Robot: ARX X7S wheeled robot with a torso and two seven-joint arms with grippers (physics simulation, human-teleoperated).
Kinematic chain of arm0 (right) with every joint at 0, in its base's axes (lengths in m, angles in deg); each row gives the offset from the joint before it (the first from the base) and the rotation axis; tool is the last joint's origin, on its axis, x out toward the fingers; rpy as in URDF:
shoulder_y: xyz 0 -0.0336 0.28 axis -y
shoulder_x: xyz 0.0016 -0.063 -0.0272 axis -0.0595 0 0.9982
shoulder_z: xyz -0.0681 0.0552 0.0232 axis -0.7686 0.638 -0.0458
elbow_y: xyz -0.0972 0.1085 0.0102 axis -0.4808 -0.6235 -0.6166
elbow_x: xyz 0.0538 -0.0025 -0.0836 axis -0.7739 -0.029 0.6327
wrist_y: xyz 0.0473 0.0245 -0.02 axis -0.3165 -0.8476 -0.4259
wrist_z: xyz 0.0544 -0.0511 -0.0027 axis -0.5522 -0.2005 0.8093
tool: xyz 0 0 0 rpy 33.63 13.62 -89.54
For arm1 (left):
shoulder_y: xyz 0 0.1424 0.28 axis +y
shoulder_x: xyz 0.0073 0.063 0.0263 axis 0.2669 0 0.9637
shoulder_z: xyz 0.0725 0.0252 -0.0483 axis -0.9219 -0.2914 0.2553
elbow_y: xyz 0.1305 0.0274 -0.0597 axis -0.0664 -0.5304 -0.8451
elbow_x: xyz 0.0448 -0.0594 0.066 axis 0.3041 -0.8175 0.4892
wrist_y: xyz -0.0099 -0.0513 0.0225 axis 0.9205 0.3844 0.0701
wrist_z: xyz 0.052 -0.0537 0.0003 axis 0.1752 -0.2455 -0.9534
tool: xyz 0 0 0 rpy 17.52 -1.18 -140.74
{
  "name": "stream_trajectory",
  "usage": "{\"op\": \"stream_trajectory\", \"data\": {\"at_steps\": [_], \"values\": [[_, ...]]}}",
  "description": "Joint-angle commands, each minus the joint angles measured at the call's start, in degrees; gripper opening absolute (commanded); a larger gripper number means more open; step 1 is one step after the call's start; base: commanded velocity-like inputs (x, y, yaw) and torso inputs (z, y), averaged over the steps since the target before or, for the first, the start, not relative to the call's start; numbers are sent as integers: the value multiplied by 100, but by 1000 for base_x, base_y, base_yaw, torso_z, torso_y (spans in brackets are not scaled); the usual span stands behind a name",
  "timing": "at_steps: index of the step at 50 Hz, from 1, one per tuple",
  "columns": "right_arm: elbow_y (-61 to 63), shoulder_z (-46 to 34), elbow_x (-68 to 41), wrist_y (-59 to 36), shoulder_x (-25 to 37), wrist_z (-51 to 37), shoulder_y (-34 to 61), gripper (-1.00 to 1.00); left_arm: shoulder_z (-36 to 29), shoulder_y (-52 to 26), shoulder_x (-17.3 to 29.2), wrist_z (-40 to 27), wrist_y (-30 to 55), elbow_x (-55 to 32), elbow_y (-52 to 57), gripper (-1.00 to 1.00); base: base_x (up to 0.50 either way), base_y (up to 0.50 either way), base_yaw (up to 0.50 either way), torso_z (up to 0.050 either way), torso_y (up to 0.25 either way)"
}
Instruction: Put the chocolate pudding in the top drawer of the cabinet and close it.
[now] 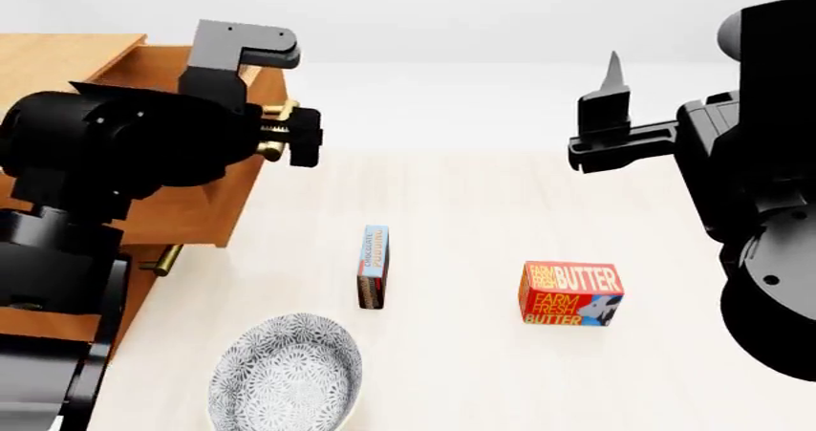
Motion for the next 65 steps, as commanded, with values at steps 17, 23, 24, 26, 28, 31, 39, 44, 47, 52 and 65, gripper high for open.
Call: {"op": "stream_trajectory", "data": {"at_steps": [17,23,24,26,28,31,39,44,47,52,65], "values": [[-62,-155,99,56,-27,43,23,100,557,746,-345,429,402,-2294,535,100,0,0,0,0,4],[-75,-178,89,51,-37,31,45,100,671,811,-409,347,494,-2530,693,100,0,0,0,0,6],[-77,-180,88,51,-38,31,49,100,686,822,-420,318,515,-2568,727,100,0,0,0,0,0],[-83,-191,91,52,-42,34,59,100,723,847,-451,247,572,-2665,817,100,0,0,0,0,6],[-87,-199,95,55,-42,38,65,100,749,861,-479,190,610,-2738,872,100,0,0,0,0,5],[-90,-206,95,63,-42,41,65,100,775,887,-525,105,666,-2843,968,100,0,0,0,0,0],[-90,-217,104,93,-22,62,53,100,843,925,-624,-118,776,-3093,1161,100,0,0,0,0,1],[-89,-207,107,127,-2,79,29,100,849,903,-647,-235,821,-3194,1292,100,0,0,0,0,0],[-71,-196,85,130,15,66,22,100,782,814,-604,-248,626,-2995,1334,100,0,0,0,0,0],[-59,-160,35,141,39,45,26,100,635,476,-480,-398,98,-2371,1415,100,0,0,0,0,4],[50,-60,-104,193,117,-40,-53,100,704,-604,-374,-1313,-108,-1888,1933,100,0,-2,-4,0,3]]}}
